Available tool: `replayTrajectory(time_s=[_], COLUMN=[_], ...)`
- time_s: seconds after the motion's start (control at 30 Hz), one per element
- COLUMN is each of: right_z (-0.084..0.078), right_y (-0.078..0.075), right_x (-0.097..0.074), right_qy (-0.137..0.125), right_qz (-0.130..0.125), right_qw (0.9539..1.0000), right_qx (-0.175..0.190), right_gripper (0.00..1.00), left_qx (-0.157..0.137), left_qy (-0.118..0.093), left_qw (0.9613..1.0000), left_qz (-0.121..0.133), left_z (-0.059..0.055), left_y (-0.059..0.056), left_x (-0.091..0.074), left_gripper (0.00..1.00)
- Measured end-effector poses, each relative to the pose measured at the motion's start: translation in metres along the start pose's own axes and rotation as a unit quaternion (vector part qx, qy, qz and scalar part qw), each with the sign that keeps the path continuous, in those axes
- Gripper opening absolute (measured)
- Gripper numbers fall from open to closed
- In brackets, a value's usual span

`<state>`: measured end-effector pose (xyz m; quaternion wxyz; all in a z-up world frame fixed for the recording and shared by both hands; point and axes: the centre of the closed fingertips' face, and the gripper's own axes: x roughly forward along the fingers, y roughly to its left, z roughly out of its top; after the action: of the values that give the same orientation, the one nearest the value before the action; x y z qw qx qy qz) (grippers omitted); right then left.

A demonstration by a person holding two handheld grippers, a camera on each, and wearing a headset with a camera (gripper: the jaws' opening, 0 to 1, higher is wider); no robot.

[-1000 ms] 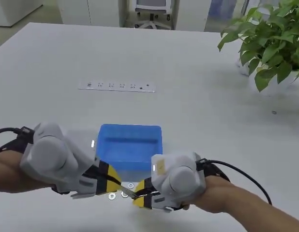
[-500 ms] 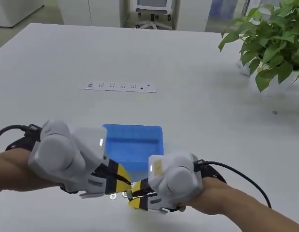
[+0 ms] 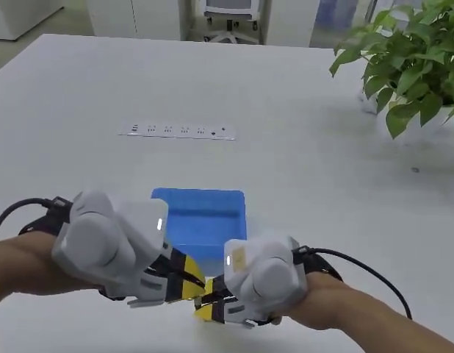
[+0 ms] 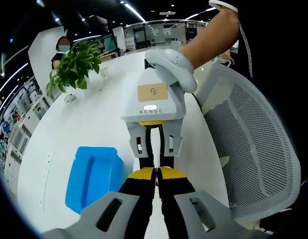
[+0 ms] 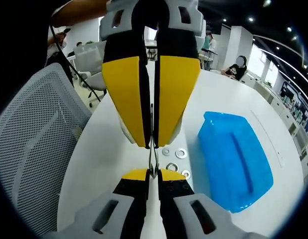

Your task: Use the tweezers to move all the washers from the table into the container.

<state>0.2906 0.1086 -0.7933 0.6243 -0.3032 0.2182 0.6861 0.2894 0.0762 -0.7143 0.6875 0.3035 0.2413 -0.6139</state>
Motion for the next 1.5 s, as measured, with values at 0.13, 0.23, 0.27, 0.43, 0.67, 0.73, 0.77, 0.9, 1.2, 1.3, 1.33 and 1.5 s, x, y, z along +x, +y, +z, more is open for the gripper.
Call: replayTrajectory(time_s=[0.13, 0.23, 0.27, 0.43, 0.67, 0.73, 0.77, 0.9, 1.2, 1.3, 1.33, 1.5], right_z=[0.000, 0.000, 0.000, 0.003, 0.005, 0.005, 0.005, 0.004, -0.001, -0.002, -0.003, -0.006], right_y=[-0.001, -0.002, -0.002, -0.003, -0.008, -0.009, -0.009, -0.010, -0.015, -0.018, -0.018, -0.019], right_x=[0.000, 0.000, 0.000, -0.001, -0.005, -0.006, -0.006, -0.008, -0.011, -0.013, -0.013, -0.014], right_qy=[-0.001, -0.001, -0.001, -0.004, -0.010, -0.011, -0.011, -0.009, -0.007, -0.008, -0.007, -0.003], right_qz=[-0.001, -0.004, -0.003, -0.006, -0.016, -0.018, -0.019, -0.021, -0.030, -0.034, -0.035, -0.036], right_qw=[1.0000, 1.0000, 1.0000, 0.9999, 0.9998, 0.9998, 0.9997, 0.9997, 0.9995, 0.9993, 0.9992, 0.9992], right_qx=[0.002, 0.005, 0.008, 0.008, 0.008, 0.007, 0.008, 0.008, 0.012, 0.015, 0.016, 0.015], right_gripper=[0.08, 0.09, 0.10, 0.10, 0.11, 0.11, 0.11, 0.11, 0.11, 0.11, 0.11, 0.11], left_qx=[-0.002, -0.002, -0.002, -0.004, 0.000, 0.002, 0.003, 0.005, 0.009, 0.010, 0.011, 0.011], left_qy=[-0.004, -0.004, -0.004, 0.000, 0.003, 0.002, 0.002, 0.002, 0.001, -0.001, -0.001, 0.000], left_qw=[1.0000, 1.0000, 1.0000, 1.0000, 1.0000, 1.0000, 1.0000, 1.0000, 0.9999, 0.9999, 0.9999, 0.9999], left_qz=[0.004, 0.005, 0.005, 0.004, 0.006, 0.006, 0.006, 0.006, 0.004, 0.005, 0.005, 0.001], left_z=[-0.001, -0.001, -0.001, -0.001, -0.002, -0.001, -0.001, 0.000, 0.003, 0.004, 0.004, 0.004], left_y=[0.002, 0.002, 0.003, 0.004, 0.007, 0.008, 0.008, 0.009, 0.014, 0.016, 0.017, 0.019], left_x=[0.000, 0.000, 0.000, -0.003, -0.008, -0.008, -0.008, -0.007, -0.004, -0.003, -0.002, 0.001], left_gripper=[0.06, 0.06, 0.06, 0.06, 0.06, 0.06, 0.06, 0.06, 0.06, 0.06, 0.06, 0.06])
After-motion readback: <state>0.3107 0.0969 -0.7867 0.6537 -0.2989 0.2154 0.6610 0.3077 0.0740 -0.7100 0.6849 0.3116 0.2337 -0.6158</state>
